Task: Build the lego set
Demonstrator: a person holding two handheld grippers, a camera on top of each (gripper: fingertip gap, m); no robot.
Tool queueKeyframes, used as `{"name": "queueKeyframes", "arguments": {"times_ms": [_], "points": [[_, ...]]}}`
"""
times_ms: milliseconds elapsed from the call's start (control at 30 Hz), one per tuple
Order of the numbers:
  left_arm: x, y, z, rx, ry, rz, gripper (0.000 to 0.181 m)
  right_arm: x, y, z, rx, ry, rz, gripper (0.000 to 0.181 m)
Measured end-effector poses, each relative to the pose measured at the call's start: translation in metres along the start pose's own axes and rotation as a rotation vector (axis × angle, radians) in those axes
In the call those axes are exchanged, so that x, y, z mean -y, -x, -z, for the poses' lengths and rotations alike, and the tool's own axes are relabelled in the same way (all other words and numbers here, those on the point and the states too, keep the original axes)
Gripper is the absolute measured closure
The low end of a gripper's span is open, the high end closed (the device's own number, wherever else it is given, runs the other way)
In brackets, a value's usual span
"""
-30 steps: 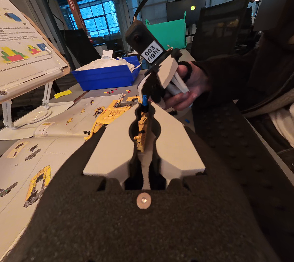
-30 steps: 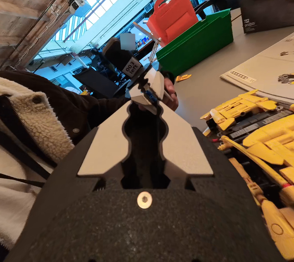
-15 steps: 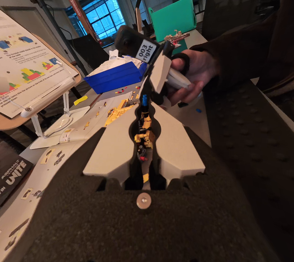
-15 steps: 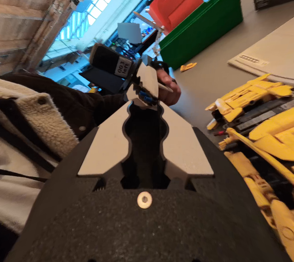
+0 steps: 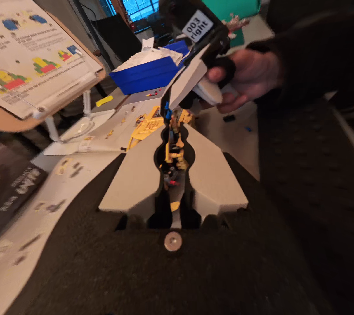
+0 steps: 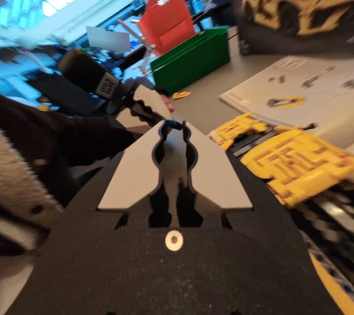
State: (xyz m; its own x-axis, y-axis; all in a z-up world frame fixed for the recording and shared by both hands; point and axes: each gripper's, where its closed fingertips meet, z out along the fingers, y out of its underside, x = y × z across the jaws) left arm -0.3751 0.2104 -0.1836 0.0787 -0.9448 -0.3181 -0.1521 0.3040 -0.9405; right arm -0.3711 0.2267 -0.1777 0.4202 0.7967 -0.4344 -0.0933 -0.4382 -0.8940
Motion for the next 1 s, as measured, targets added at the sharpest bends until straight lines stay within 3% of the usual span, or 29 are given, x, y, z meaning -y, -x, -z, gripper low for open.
{"name": "queueKeyframes", "arguments": {"times_ms": [200,300,400,600,767,867,933,1000], "points": [[0.015,0.002,0.004,-0.274,-0.129,0.615,0.162,0.012,-0.001,0.009,-0.337,0.024,0.664,0.166],[0.016,0.008,0.006,-0.334,-0.175,0.791,0.161,0.008,0.008,0.004,-0.479,0.058,1.068,0.165],[0.015,0.010,0.006,-0.379,-0.192,0.905,0.154,-0.001,0.012,-0.003,-0.526,0.091,1.276,0.166],[0.008,-0.001,-0.002,-0.399,-0.125,0.919,0.149,-0.003,0.012,-0.005,-0.594,0.118,1.419,0.166],[0.001,-0.004,-0.005,-0.398,-0.085,0.942,0.158,-0.009,0.013,-0.011,-0.623,0.140,1.550,0.166],[-0.013,-0.002,-0.008,-0.340,-0.003,0.901,0.159,-0.020,0.001,-0.013,-0.608,0.192,1.391,0.163],[-0.018,0.004,-0.007,-0.294,0.016,0.845,0.159,-0.025,0.003,-0.015,-0.508,0.173,1.160,0.143],[-0.030,0.014,-0.005,-0.190,0.084,0.690,0.159,-0.021,0.005,-0.012,-0.391,0.134,0.876,0.135]]}}
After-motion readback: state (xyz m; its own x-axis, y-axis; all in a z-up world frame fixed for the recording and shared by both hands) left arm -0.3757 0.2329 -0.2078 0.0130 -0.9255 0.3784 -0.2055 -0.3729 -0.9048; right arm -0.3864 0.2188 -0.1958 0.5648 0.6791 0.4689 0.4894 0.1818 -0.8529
